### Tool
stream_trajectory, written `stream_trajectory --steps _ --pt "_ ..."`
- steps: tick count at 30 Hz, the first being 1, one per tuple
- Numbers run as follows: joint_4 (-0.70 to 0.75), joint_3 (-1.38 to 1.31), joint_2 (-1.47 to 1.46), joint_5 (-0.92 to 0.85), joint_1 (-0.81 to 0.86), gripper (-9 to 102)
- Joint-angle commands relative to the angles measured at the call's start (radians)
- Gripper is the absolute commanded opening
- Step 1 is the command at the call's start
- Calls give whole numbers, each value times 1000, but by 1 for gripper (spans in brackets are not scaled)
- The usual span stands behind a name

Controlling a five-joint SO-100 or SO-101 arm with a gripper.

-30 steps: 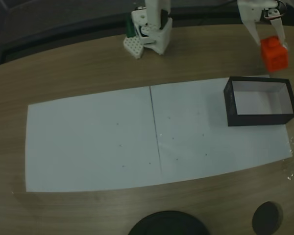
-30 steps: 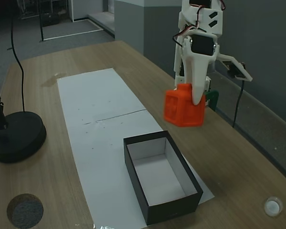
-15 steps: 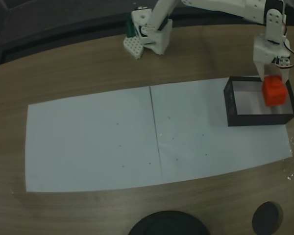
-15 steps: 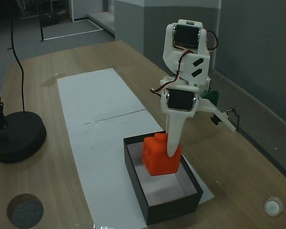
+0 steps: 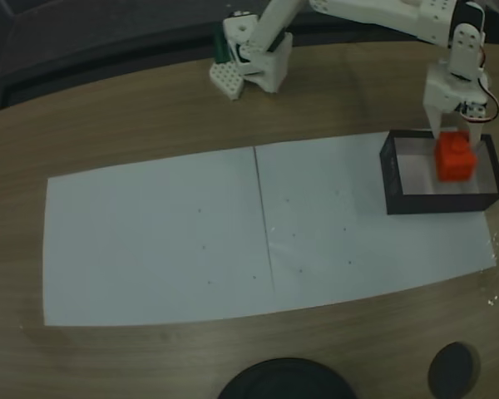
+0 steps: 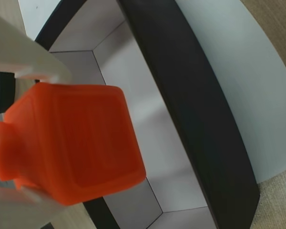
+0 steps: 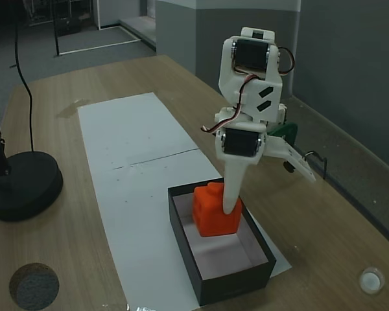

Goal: Grab a orange square and put it in the box.

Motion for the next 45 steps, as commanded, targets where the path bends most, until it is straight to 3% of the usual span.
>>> stream_trajectory --steps 1,4,7,10,13,16,27,31,45 --pt "28 -77 32 5 5 30" --pt "38 -78 44 5 5 38" --pt "48 -100 52 3 6 37" --pt "80 -138 77 0 25 31" --pt "115 -187 107 -46 91 15" --pt "150 -252 153 -43 204 -1" --pt "166 -414 566 156 761 0" --pt "167 -413 736 170 870 0" --pt "133 235 1433 239 874 0"
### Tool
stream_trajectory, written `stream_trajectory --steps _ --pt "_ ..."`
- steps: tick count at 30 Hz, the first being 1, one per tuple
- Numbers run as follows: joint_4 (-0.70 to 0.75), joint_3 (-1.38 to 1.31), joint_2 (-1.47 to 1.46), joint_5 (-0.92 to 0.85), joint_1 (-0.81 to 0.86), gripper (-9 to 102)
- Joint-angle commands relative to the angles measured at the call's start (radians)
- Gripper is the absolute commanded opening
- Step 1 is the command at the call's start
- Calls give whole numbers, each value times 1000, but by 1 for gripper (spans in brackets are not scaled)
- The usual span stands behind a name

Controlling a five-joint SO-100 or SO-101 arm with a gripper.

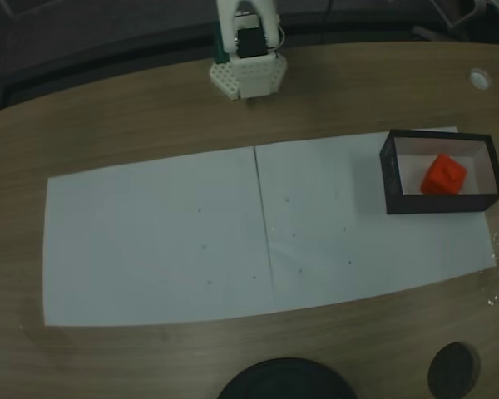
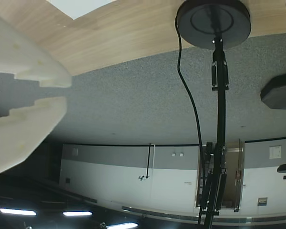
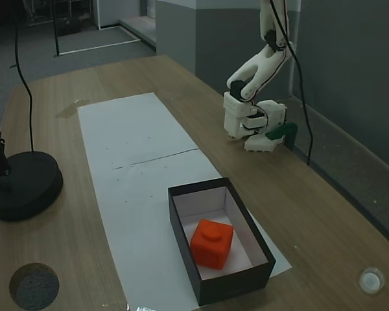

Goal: Grab a orange square and put it in the box.

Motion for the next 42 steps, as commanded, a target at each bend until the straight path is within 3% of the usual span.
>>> stream_trajectory --steps 1,10,20,29,36,42 --pt "-46 164 152 -3 3 0" --pt "-176 632 571 -55 12 0" --pt "-472 1048 890 -81 12 0" --pt "-575 1374 913 -72 9 0" --pt "-726 1775 913 -80 12 0" --pt "-736 2013 913 -77 12 0"
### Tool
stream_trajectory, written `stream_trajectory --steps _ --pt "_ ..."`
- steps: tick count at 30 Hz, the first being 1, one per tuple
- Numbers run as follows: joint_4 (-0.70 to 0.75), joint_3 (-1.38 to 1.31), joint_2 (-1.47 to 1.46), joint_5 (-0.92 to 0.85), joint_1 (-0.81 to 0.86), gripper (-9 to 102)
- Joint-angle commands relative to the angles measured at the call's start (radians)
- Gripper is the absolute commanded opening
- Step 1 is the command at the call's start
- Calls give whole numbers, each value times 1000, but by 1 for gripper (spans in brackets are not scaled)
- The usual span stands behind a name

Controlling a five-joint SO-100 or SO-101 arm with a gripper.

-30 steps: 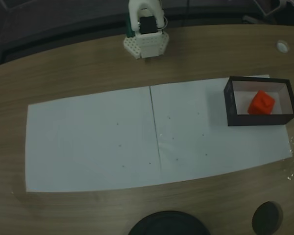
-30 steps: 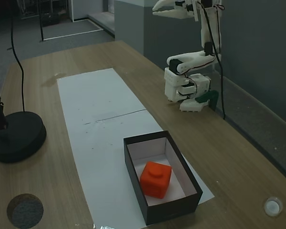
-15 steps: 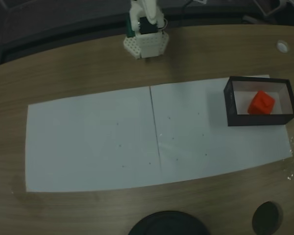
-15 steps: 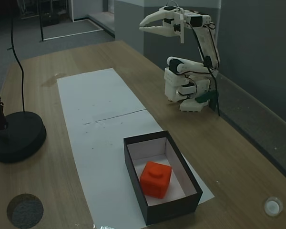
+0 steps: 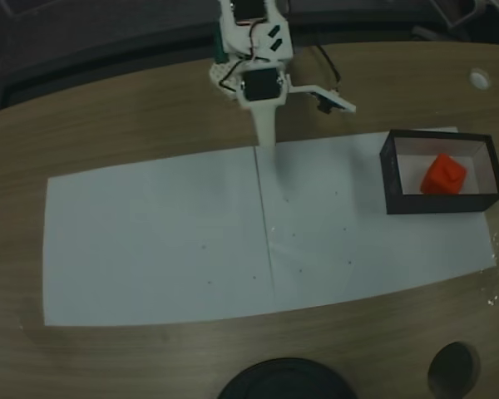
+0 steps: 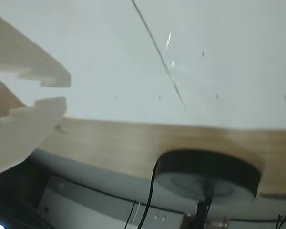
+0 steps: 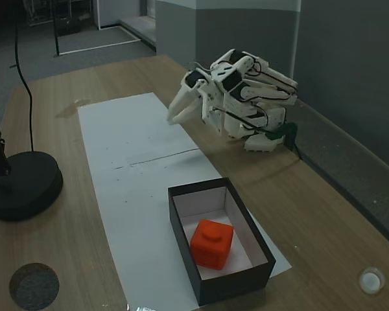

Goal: Grab a orange square and put it in the box.

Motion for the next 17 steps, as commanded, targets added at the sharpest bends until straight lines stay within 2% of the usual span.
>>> stream_trajectory --steps 1,3,10,17 --pt "-8 46 23 6 3 0" --pt "29 43 23 8 5 0" --pt "293 -31 21 2 -41 0" --pt "288 -29 21 6 -34 0"
